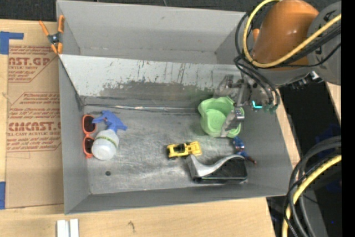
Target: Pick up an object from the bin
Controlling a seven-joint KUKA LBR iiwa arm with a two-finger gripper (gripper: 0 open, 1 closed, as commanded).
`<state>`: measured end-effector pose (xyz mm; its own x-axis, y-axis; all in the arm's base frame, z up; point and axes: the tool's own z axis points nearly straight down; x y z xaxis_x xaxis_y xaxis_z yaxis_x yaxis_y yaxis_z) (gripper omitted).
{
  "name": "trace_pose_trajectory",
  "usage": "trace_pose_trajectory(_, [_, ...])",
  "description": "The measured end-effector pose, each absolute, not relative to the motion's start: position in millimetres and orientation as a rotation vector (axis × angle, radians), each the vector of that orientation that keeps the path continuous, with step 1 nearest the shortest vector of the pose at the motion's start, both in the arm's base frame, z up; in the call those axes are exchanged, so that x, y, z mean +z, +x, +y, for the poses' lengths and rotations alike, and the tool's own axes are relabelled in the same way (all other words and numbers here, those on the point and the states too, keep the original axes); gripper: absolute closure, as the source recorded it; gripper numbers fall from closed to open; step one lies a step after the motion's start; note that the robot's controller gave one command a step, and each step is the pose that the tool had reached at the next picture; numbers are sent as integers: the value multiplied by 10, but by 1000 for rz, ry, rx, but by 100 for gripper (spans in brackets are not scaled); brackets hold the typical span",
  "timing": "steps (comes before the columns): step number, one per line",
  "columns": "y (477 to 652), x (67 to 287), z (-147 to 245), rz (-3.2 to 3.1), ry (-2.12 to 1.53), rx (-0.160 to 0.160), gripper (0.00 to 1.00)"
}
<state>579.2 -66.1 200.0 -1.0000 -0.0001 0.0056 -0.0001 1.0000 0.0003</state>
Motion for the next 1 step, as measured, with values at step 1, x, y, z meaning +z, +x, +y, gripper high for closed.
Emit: trace_pose_trajectory(1, [5809,2047,-659,-3144,1,1,0])
